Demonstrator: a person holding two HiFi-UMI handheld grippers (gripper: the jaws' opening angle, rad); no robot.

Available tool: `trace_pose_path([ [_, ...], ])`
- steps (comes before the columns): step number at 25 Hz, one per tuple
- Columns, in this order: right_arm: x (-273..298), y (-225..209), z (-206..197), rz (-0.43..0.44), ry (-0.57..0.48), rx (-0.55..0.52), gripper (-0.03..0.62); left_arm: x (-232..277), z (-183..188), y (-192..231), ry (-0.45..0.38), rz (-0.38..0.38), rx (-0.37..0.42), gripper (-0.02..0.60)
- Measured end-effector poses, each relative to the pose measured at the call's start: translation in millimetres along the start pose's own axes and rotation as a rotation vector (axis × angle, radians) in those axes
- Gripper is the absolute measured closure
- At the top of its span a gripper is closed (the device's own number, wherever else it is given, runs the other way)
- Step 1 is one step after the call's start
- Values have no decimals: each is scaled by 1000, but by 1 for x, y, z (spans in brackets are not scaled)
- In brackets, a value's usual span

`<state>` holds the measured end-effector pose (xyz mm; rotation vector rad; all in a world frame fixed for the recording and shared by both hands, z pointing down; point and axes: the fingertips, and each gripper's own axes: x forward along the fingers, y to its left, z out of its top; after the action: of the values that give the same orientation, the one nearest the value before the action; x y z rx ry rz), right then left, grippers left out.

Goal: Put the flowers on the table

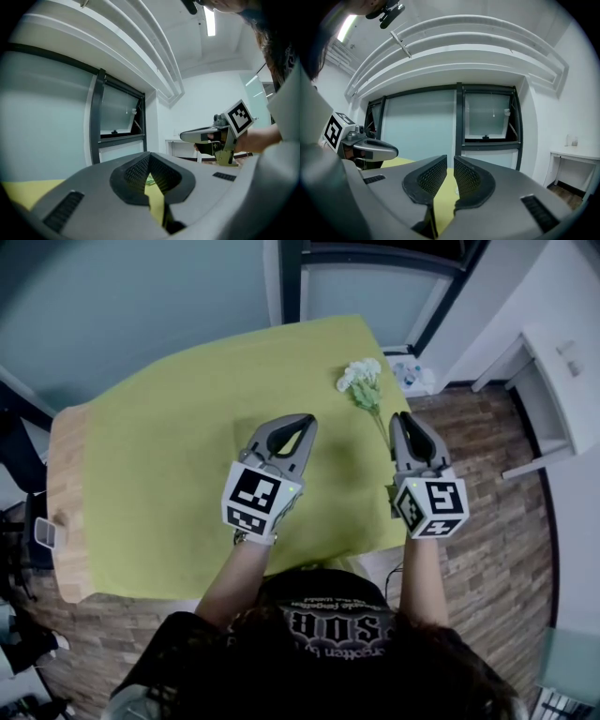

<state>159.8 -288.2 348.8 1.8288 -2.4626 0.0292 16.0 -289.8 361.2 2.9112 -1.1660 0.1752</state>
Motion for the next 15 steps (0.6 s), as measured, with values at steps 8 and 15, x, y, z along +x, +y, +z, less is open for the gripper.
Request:
trace_pose_path([
  [8, -26, 15, 4, -48, -15, -24, 555, -18, -1, -13, -1, -39, 14, 584],
  [15, -42, 15, 4, -71, -15, -32, 562, -25, -1, -24, -10, -67, 16, 584],
])
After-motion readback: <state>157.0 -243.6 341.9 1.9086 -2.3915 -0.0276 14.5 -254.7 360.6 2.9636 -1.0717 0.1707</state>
